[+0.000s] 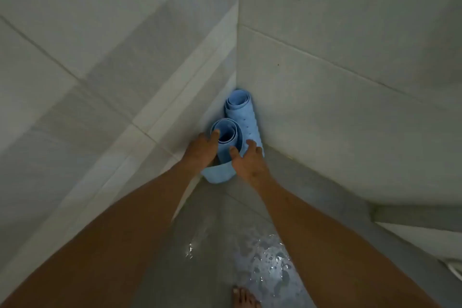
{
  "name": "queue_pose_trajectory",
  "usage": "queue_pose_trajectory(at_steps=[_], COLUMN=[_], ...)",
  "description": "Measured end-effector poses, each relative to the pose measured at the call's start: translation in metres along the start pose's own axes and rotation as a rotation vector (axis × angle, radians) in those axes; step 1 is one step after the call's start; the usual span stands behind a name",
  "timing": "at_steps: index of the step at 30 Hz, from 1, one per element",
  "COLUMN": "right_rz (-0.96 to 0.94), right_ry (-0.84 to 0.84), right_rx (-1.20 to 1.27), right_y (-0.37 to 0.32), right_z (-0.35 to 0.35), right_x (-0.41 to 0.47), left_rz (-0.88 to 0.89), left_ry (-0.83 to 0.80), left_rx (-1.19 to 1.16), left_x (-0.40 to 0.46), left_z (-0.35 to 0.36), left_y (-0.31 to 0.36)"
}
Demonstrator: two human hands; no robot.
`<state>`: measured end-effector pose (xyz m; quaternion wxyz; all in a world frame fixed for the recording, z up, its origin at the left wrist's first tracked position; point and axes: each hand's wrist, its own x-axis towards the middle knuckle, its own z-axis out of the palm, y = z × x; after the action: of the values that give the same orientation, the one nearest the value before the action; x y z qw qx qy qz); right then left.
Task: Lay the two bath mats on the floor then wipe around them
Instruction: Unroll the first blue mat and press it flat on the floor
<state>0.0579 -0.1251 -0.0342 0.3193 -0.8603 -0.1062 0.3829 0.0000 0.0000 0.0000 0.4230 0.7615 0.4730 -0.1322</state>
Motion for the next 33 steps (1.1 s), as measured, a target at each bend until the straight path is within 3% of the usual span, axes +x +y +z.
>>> queue_pose_trajectory(at_steps=[9,12,18,25,31,33], right_rz=[0.022,0.02,-0.079,-0.125,-0.088,-0.064], right_ry=[0.028,-0.015,-0.105,-0.202,-0.365,-0.466], right_rx=[0.037,-0.031,-0.283,-0.638,-0.899,-0.976], right_y=[0.041,0.058,0.076,0.054,0.042,0.044], right_z=[0.015,-0.005,-0.047,-0.084,-0.133,-0.152], right_x=[0.003,-0.013,-0.062,-0.171,-0.269,-0.297], left_rz=[0.124,0.192,0.315,0.471,0.432,0.401], left_ry=[0.212,0.208,0.101,-0.154,-0.429,-0.442], left_rx=[0.067,0.157,0.23,0.261,0.093,0.094], left_x=[0.021,0.005,-0.06,-0.163,-0.247,-0.268], left_z=[0.033,0.028,0.003,-0.02,-0.01,0.008], left_y=[-0.029,-0.059,-0.104,-0.129,-0.139,-0.148])
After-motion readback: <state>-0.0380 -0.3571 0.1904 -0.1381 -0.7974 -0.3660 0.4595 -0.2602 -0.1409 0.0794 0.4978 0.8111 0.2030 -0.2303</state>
